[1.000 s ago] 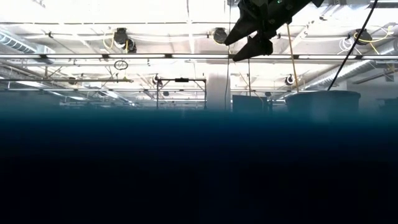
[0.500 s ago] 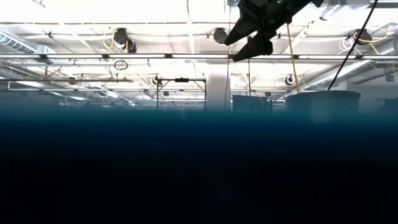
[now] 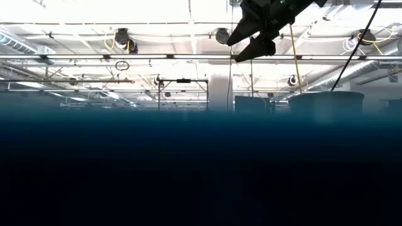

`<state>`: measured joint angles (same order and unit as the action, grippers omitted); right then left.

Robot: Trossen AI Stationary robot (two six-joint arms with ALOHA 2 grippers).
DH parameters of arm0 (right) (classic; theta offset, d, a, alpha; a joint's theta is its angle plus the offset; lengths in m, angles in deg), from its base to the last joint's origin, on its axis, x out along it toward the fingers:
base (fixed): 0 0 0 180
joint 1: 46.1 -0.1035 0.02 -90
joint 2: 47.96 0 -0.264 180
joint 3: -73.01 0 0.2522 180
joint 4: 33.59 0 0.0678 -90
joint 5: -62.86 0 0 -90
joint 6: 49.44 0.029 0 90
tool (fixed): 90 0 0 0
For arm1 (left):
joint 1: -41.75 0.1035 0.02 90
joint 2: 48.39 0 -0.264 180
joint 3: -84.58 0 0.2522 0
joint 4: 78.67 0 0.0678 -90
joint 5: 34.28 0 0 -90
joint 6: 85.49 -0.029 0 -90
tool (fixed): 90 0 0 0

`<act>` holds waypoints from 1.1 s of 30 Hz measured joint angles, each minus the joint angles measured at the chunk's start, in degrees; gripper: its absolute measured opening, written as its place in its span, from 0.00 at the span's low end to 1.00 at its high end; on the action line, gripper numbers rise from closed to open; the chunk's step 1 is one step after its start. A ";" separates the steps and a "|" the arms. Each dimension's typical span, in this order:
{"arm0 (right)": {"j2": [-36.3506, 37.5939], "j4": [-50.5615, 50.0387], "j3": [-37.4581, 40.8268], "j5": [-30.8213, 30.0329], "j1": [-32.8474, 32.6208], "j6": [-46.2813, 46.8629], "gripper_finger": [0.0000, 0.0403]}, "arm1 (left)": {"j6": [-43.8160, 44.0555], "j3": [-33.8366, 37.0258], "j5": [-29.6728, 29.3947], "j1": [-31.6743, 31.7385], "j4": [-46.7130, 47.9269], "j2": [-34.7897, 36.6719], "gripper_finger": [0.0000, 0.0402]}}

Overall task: Pick & Place Toys
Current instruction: Put the green game piece into the right gray bin

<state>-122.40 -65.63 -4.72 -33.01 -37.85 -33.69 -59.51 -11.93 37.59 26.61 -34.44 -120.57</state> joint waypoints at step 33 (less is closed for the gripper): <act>0.00 0.07 0.00 0.02 0.00 0.00 0.86 | 6.43 19.53 -12.75 -14.69 6.09 25.08 0.34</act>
<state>-122.40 -65.57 -4.72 -33.00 -37.85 -33.69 -53.08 7.60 24.84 11.92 -28.36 -95.49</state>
